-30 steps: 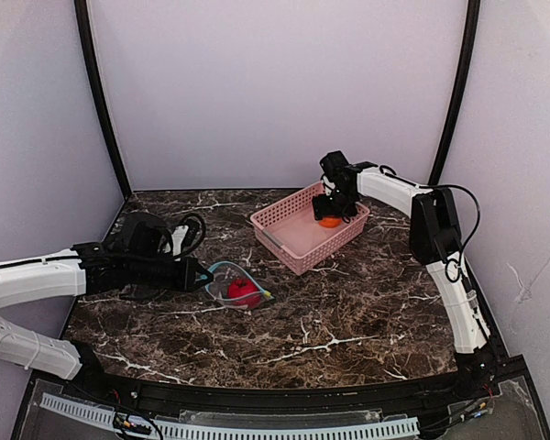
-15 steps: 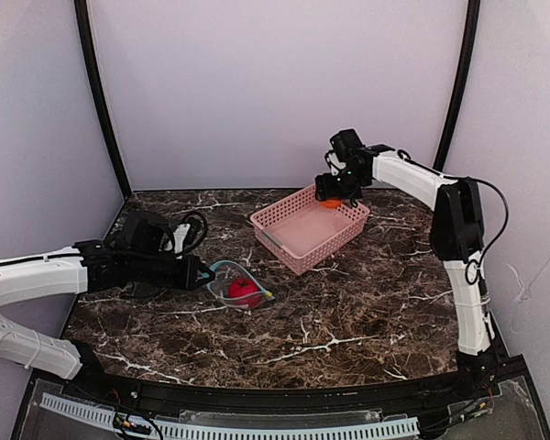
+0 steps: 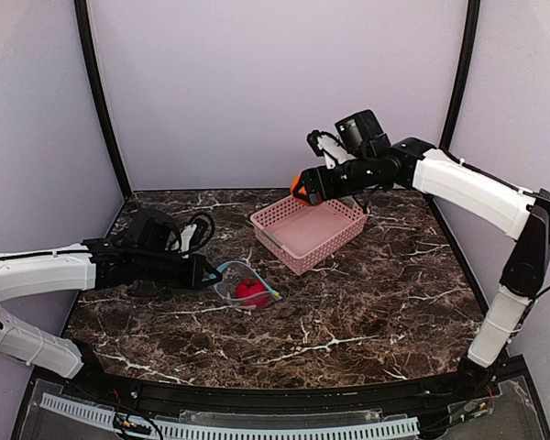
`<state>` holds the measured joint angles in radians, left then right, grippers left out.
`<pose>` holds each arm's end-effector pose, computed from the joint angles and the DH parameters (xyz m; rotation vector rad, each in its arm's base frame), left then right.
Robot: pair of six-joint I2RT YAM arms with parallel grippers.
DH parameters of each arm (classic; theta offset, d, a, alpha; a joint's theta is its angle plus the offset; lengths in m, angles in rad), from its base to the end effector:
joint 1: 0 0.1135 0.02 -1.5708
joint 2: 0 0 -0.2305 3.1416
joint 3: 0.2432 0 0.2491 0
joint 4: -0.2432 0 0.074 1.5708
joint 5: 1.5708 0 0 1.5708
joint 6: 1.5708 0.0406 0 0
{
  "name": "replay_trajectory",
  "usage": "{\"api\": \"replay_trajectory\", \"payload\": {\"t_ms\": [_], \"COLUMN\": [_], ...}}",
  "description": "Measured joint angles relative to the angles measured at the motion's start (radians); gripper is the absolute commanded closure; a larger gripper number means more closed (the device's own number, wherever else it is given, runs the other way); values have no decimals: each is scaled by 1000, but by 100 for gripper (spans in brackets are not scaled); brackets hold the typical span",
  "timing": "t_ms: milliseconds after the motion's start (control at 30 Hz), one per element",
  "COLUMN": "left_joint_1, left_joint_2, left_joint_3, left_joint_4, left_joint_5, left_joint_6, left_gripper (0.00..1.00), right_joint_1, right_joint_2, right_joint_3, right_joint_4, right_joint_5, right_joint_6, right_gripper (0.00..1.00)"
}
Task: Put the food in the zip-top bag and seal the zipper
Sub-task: Place the fake fruit in the zipper food storage bag.
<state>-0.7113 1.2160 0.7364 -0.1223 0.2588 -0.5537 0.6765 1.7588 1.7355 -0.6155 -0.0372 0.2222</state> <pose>0.2019 -0.1877 0.2072 0.3416 2.3039 -0.9668 0.3095 0.2505 0.3260 -0.5301 2.1995 0.5321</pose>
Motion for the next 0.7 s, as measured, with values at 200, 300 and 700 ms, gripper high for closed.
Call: {"api": "replay_trajectory", "payload": {"t_ms": [200,300,700], "left_joint_1": [0,0,0], "left_joint_2": [11,13,36], "left_joint_3": [0,0,-12], "left_joint_4": [29,32,33], "left_joint_5": [18,18,18], "left_joint_6": [-18,-18,-18], "left_gripper": [99,99,99], "right_joint_1": [169,221,373], "right_joint_2": [-100,-106,-48], "right_joint_3": [-219,-292,-330], "right_joint_4": [71,110,251], "right_joint_5": [-93,-119,-153], "right_joint_6": [49,78,177], "right_gripper": [25,25,25]}}
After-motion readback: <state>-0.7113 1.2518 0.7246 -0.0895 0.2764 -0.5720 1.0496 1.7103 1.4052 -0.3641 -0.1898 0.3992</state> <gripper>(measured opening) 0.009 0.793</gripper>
